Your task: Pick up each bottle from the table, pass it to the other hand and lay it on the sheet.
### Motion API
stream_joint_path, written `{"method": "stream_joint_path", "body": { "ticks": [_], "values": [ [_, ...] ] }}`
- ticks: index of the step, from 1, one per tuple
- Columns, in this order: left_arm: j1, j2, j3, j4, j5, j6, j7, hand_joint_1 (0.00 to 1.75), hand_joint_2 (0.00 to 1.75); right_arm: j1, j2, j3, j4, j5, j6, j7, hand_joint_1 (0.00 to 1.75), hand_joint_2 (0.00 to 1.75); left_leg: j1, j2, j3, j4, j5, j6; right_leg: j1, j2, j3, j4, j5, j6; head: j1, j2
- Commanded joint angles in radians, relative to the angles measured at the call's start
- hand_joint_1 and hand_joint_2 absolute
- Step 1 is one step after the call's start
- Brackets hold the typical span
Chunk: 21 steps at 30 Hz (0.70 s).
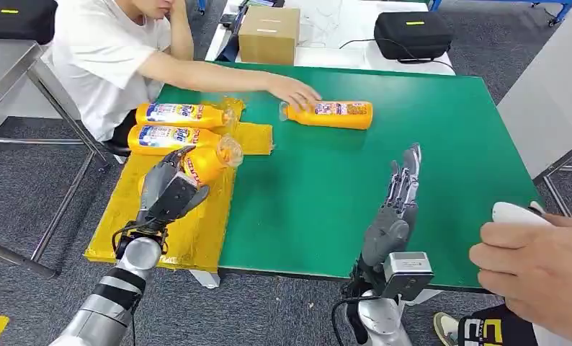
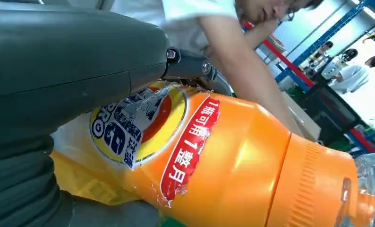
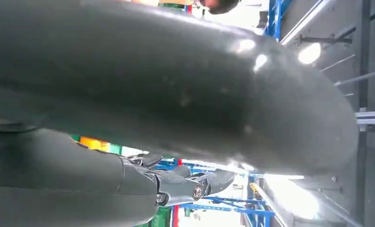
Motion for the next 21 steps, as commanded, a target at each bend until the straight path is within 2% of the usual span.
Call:
{"method": "stream_joint_path", "body": {
  "ticks": [1, 7, 8, 16, 18, 19, 20, 21],
  "values": [
    [-0.119, 0.045, -0.047, 0.146, -0.215, 0.005, 0.142, 1.75, 1.75, 0.012, 0.007, -0.057, 0.003, -0.020, 0.043, 0.015, 0.00, 0.00, 0.001, -0.002, 0.002, 0.000, -0.001, -0.001, 0.001, -0.002, 0.003, 0.000, -0.001, -0.002, 0.000, 0.000],
    [-0.204, 0.021, -0.042, 0.347, -0.376, -0.041, 0.264, 1.75, 1.75, 0.010, 0.013, -0.042, 0.053, 0.009, 0.100, 0.039, 0.00, 0.00, 0.002, -0.003, 0.005, 0.000, -0.001, -0.002, 0.002, -0.002, 0.006, 0.000, -0.002, -0.002, 0.000, 0.000],
    [-0.219, 0.012, -0.033, 0.412, -0.382, -0.080, 0.268, 1.75, 1.75, 0.002, 0.007, -0.030, 0.077, 0.021, 0.128, 0.050, 0.00, 1.75, 0.002, -0.002, 0.005, 0.000, -0.001, -0.002, 0.002, -0.002, 0.006, -0.001, -0.002, -0.002, 0.000, 0.000],
    [-0.198, -0.016, 0.018, 0.488, -0.352, -0.129, 0.226, 1.75, 1.75, 0.004, 0.005, -0.043, 0.106, 0.031, 0.168, 0.055, 0.00, 1.75, 0.001, -0.001, 0.004, -0.001, -0.001, -0.001, 0.001, -0.001, 0.005, -0.001, -0.001, -0.001, 0.000, 0.000],
    [-0.197, -0.025, 0.035, 0.492, -0.330, -0.144, 0.210, 1.75, 1.75, 0.001, 0.009, -0.044, 0.115, 0.031, 0.170, 0.055, 0.00, 1.75, 0.003, -0.001, 0.010, 0.000, -0.004, -0.003, 0.003, -0.001, 0.011, -0.001, -0.004, -0.003, -0.001, 0.000],
    [-0.198, -0.029, 0.044, 0.496, -0.316, -0.156, 0.204, 0.31, 1.75, -0.001, 0.011, -0.044, 0.119, 0.031, 0.171, 0.055, 0.00, 1.75, 0.001, -0.001, 0.004, -0.001, -0.001, -0.001, 0.001, -0.001, 0.005, -0.001, -0.001, -0.001, 0.000, 0.000],
    [-0.198, -0.029, 0.044, 0.496, -0.316, -0.156, 0.204, 0.00, 1.75, -0.001, 0.011, -0.044, 0.119, 0.031, 0.171, 0.055, 0.00, 1.75, 0.001, -0.001, 0.005, -0.001, -0.002, -0.001, 0.001, 0.000, 0.006, -0.001, -0.001, -0.002, 0.000, 0.000],
    [-0.201, -0.035, 0.050, 0.501, -0.291, -0.186, 0.190, 0.00, 1.75, -0.005, 0.012, -0.043, 0.126, 0.031, 0.172, 0.055, 0.00, 1.75, 0.002, -0.001, 0.007, -0.001, -0.002, -0.002, 0.002, 0.000, 0.008, -0.001, -0.002, -0.002, 0.000, 0.000]
  ]
}}
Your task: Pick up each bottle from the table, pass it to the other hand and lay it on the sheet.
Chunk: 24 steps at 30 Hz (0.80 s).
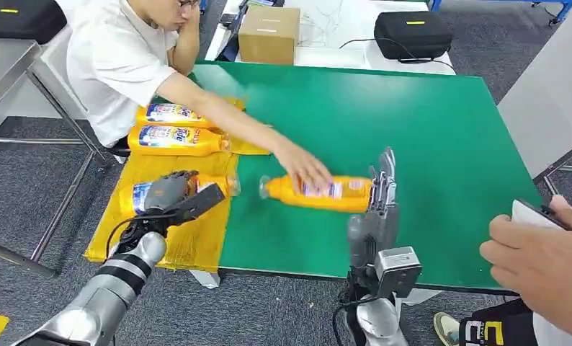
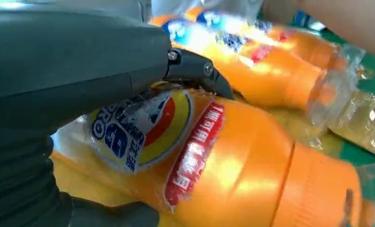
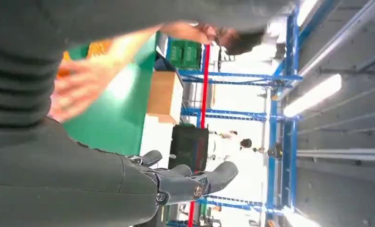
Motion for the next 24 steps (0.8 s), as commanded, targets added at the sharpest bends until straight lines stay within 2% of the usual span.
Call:
{"method": "stream_joint_path", "body": {
  "ticks": [1, 3, 4, 11, 16, 19, 24],
  "values": [
    [-0.049, -0.045, 0.063, 0.147, 0.085, -0.084, -0.045, 0.00, 1.75, -0.032, -0.002, -0.016, 0.098, -0.003, 0.010, 0.003, 0.00, 1.75, 0.001, 0.000, 0.005, -0.001, -0.001, -0.001, 0.001, 0.000, 0.005, -0.001, -0.001, -0.002, 0.000, 0.000],
    [-0.045, -0.050, 0.085, 0.140, 0.142, -0.145, -0.075, 0.00, 1.75, -0.035, -0.002, -0.016, 0.106, -0.010, 0.015, 0.004, 0.00, 1.75, 0.002, 0.001, 0.007, -0.001, -0.002, -0.002, 0.002, 0.001, 0.007, -0.001, -0.001, -0.002, 0.000, 0.000],
    [-0.043, -0.049, 0.089, 0.137, 0.153, -0.154, -0.080, 0.00, 1.75, -0.035, 0.002, -0.019, 0.107, -0.021, 0.019, 0.008, 0.00, 0.00, 0.001, -0.001, 0.004, -0.001, -0.001, -0.001, 0.001, -0.001, 0.005, -0.001, -0.001, -0.002, 0.000, 0.000],
    [0.006, -0.062, 0.141, 0.036, 0.329, -0.222, -0.169, 0.00, 1.75, -0.039, 0.002, -0.017, 0.103, -0.049, 0.028, 0.012, 0.00, 0.00, 0.001, -0.001, 0.004, -0.001, -0.001, -0.001, 0.000, 0.000, 0.005, -0.001, 0.000, -0.001, 0.000, 0.000],
    [0.045, -0.068, 0.152, -0.058, 0.388, -0.193, -0.210, 0.00, 1.75, -0.037, -0.001, -0.014, 0.112, -0.049, 0.027, 0.011, 0.00, 0.00, 0.001, -0.001, 0.005, -0.001, -0.001, -0.001, 0.001, 0.000, 0.005, -0.001, -0.001, -0.001, 0.000, 0.000],
    [0.109, -0.110, 0.220, -0.229, 0.572, -0.137, -0.342, 0.00, 1.75, -0.034, -0.010, 0.002, 0.129, -0.022, 0.004, -0.011, 0.00, 0.00, 0.001, -0.002, 0.006, -0.001, -0.002, -0.001, 0.001, 0.000, 0.007, -0.001, -0.001, -0.002, 0.000, 0.000],
    [0.133, -0.111, 0.211, -0.294, 0.609, -0.141, -0.324, 0.00, 1.75, -0.036, -0.010, 0.006, 0.135, -0.022, 0.000, -0.015, 0.00, 0.00, 0.001, -0.001, 0.004, 0.000, -0.002, -0.001, 0.001, 0.000, 0.005, -0.001, -0.001, -0.001, 0.000, 0.000]
  ]
}}
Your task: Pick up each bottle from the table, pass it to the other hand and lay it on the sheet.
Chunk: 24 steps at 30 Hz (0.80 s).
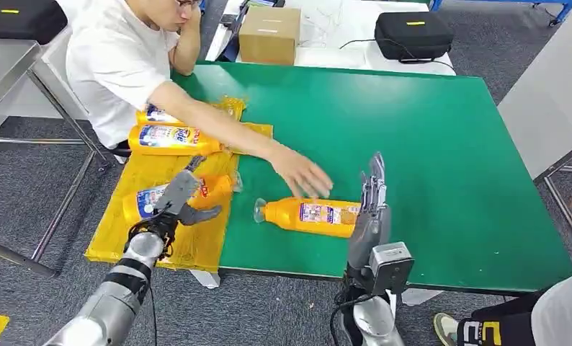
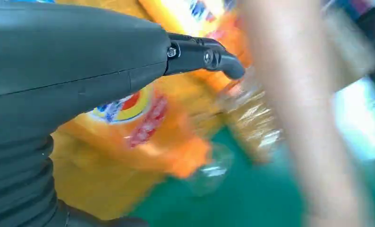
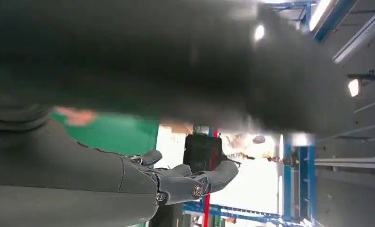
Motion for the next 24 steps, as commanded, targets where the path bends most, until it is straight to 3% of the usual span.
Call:
{"method": "stream_joint_path", "body": {
  "ticks": [1, 4, 7, 9, 10, 11, 15, 21, 24],
  "values": [
    [0.044, -0.033, 0.054, -0.157, 0.050, -0.001, -0.002, 0.00, 1.75, -0.032, -0.017, 0.008, 0.080, 0.003, -0.010, -0.010, 0.00, 0.00, 0.001, 0.000, 0.002, -0.001, -0.001, -0.001, 0.001, 0.000, 0.002, -0.001, -0.001, -0.001, 0.000, 0.000],
    [0.063, -0.074, 0.129, -0.209, 0.212, -0.014, -0.086, 0.00, 1.75, -0.037, -0.018, 0.015, 0.086, 0.004, -0.011, -0.011, 0.00, 0.00, 0.001, 0.000, 0.001, 0.000, -0.001, -0.001, 0.001, 0.001, 0.002, -0.001, 0.000, -0.001, 0.000, 0.000],
    [0.112, -0.096, 0.148, -0.374, 0.427, -0.017, -0.094, 0.00, 1.75, -0.050, -0.021, 0.034, 0.111, 0.015, -0.034, -0.018, 0.00, 0.00, 0.001, 0.002, 0.001, 0.001, -0.002, -0.001, 0.001, 0.002, 0.001, 0.000, 0.000, -0.001, 0.000, 0.000],
    [0.146, -0.097, 0.140, -0.476, 0.530, -0.031, -0.094, 0.00, 1.75, -0.076, -0.065, 0.084, 0.168, 0.147, -0.075, 0.025, 0.00, 0.00, 0.001, 0.002, 0.002, 0.001, -0.002, -0.001, 0.002, 0.003, 0.002, 0.000, -0.001, -0.001, 0.000, 0.000],
    [0.166, -0.100, 0.144, -0.523, 0.577, -0.044, -0.097, 0.00, 1.75, -0.107, -0.118, 0.134, 0.236, 0.332, -0.106, 0.102, 0.00, 0.00, 0.002, 0.002, 0.002, 0.000, -0.002, -0.001, 0.002, 0.003, 0.002, -0.001, 0.000, -0.001, 0.000, 0.000],
    [0.185, -0.101, 0.147, -0.564, 0.597, -0.052, -0.096, 0.00, 1.75, -0.126, -0.141, 0.150, 0.294, 0.405, -0.115, 0.132, 0.00, 1.75, 0.001, 0.002, 0.002, 0.000, -0.001, -0.001, 0.001, 0.003, 0.002, -0.002, 0.000, -0.001, 0.000, 0.000],
    [0.267, -0.113, 0.156, -0.722, 0.628, -0.088, -0.084, 0.00, 1.75, -0.208, -0.218, 0.164, 0.521, 0.702, -0.136, 0.308, 0.00, 1.75, 0.002, 0.004, 0.005, -0.001, -0.002, -0.001, 0.002, 0.005, 0.005, -0.003, 0.000, -0.001, 0.000, 0.000],
    [0.279, -0.121, 0.152, -0.733, 0.624, -0.105, -0.070, 0.00, 1.75, -0.221, -0.227, 0.143, 0.543, 0.720, -0.122, 0.327, 0.00, 1.75, 0.001, -0.001, 0.003, 0.000, -0.002, -0.001, 0.001, 0.000, 0.005, -0.002, -0.001, -0.001, 0.000, 0.000],
    [0.311, -0.111, 0.118, -0.748, 0.648, -0.165, -0.039, 0.00, 1.75, -0.231, -0.247, 0.132, 0.565, 0.778, -0.059, 0.408, 0.00, 1.75, 0.000, 0.000, 0.003, -0.001, -0.002, -0.001, 0.001, 0.001, 0.004, -0.002, -0.001, -0.002, 0.000, 0.000]
  ]
}}
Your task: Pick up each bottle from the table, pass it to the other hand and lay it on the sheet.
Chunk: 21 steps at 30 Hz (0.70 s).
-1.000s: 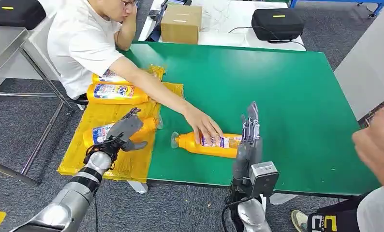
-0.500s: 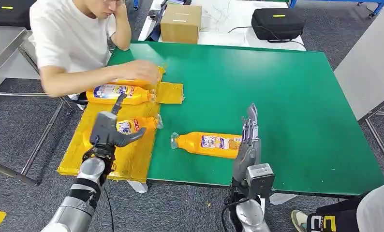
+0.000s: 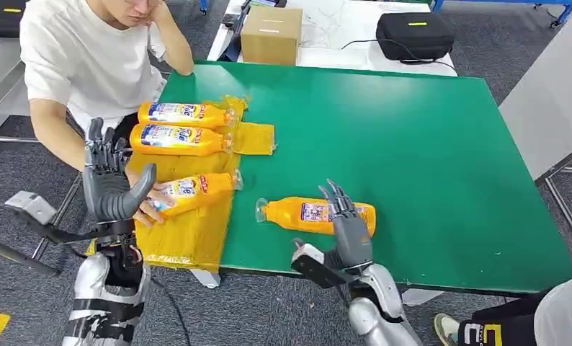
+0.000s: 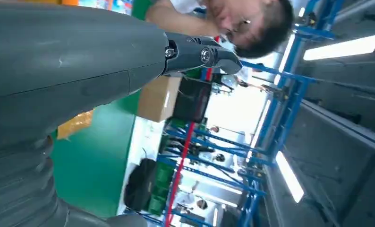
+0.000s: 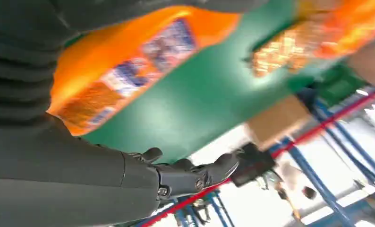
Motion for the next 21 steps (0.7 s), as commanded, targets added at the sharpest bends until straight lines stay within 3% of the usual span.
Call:
{"method": "stream_joint_path", "body": {
  "ticks": [1, 10, 16, 21],
  "values": [
    [0.053, -0.004, -0.015, -0.067, 0.020, -0.067, 0.039, 0.00, 1.75, -0.084, -0.068, 0.023, 0.184, 0.057, 0.060, 0.080, 0.00, 1.75, 0.001, 0.001, 0.004, -0.001, -0.001, -0.001, 0.001, 0.001, 0.003, -0.001, -0.001, -0.001, 0.000, 0.000],
    [0.082, -0.004, -0.075, -0.078, -0.018, -0.075, 0.020, 0.00, 1.75, -0.074, -0.048, 0.001, 0.232, 0.133, 0.033, 0.142, 0.00, 1.75, 0.001, 0.000, 0.003, -0.001, -0.001, -0.001, 0.001, 0.000, 0.002, -0.001, -0.001, -0.001, 0.000, 0.000],
    [0.113, -0.022, -0.062, -0.072, 0.001, -0.082, 0.044, 0.00, 1.75, -0.142, -0.028, 0.019, 0.308, 0.297, 0.051, 0.355, 0.00, 1.75, 0.000, 0.002, 0.003, -0.001, -0.001, -0.001, 0.000, 0.002, 0.002, -0.001, 0.000, -0.001, 0.000, 0.000],
    [0.125, -0.020, -0.065, -0.074, -0.015, -0.088, 0.051, 0.00, 1.75, -0.172, -0.040, -0.009, 0.317, 0.358, 0.055, 0.407, 0.00, 1.75, 0.001, 0.002, 0.004, 0.000, -0.001, -0.001, 0.001, 0.002, 0.003, -0.001, -0.001, -0.002, 0.000, 0.000]
  ]
}}
